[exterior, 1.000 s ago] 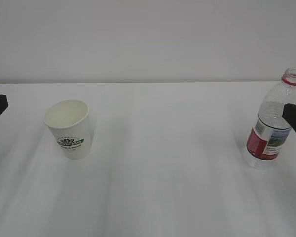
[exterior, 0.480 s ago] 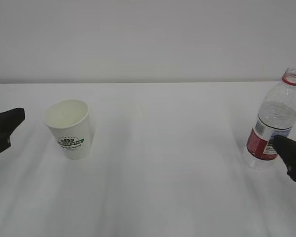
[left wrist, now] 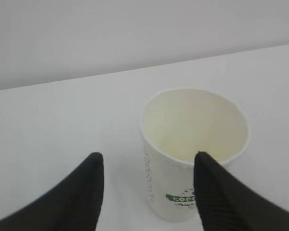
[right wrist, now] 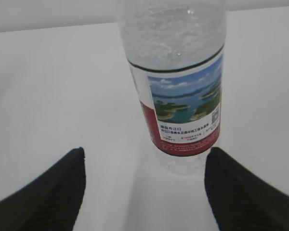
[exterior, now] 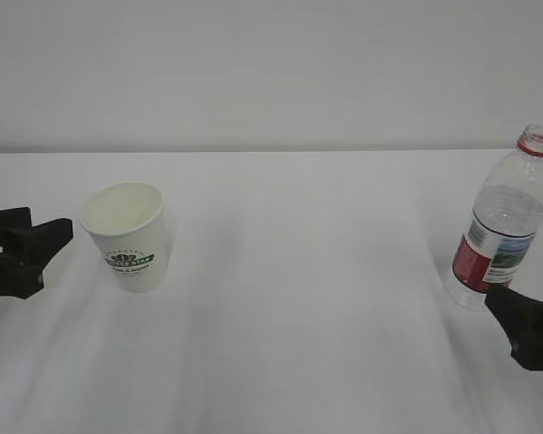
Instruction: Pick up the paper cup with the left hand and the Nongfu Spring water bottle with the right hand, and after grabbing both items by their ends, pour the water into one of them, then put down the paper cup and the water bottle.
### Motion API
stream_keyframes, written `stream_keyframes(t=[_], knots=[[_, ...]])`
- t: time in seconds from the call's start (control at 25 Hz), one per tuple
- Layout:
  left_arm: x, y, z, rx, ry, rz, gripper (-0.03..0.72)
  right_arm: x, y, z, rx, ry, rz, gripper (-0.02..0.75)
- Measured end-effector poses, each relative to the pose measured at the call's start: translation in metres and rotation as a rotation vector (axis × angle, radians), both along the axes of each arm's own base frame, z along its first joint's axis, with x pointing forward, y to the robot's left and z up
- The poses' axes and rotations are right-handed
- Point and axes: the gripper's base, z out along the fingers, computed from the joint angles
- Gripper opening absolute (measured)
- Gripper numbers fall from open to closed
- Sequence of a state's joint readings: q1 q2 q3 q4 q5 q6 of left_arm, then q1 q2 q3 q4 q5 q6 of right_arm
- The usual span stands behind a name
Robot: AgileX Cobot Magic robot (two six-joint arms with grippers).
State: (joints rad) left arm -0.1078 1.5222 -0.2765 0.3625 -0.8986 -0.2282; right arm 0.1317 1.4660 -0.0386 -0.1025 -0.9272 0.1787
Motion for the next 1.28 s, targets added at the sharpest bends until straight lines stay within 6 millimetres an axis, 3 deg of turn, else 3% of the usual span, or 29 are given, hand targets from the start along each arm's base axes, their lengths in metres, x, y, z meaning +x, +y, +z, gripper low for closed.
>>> stream_keyframes(t=[0.4, 0.64, 0.84, 1.28], knots=[[-0.009, -0.004, -0.01, -0.014, 0.029, -0.057, 0.432, -0.004, -0.003, -0.031, 0.013, 0.092, -0.039, 0.581], [-0.028, -0.004, -0.018, -0.044, 0.045, -0.066, 0.432, -0.004, -0.003, -0.031, 0.022, 0.09, -0.044, 0.581], [-0.031, -0.004, -0.018, -0.06, 0.034, -0.074, 0.43, -0.004, -0.003, -0.031, 0.024, 0.088, -0.049, 0.581], [-0.042, -0.006, -0.042, -0.084, 0.134, -0.095, 0.429, -0.003, -0.011, -0.031, 0.023, 0.086, -0.144, 0.581]])
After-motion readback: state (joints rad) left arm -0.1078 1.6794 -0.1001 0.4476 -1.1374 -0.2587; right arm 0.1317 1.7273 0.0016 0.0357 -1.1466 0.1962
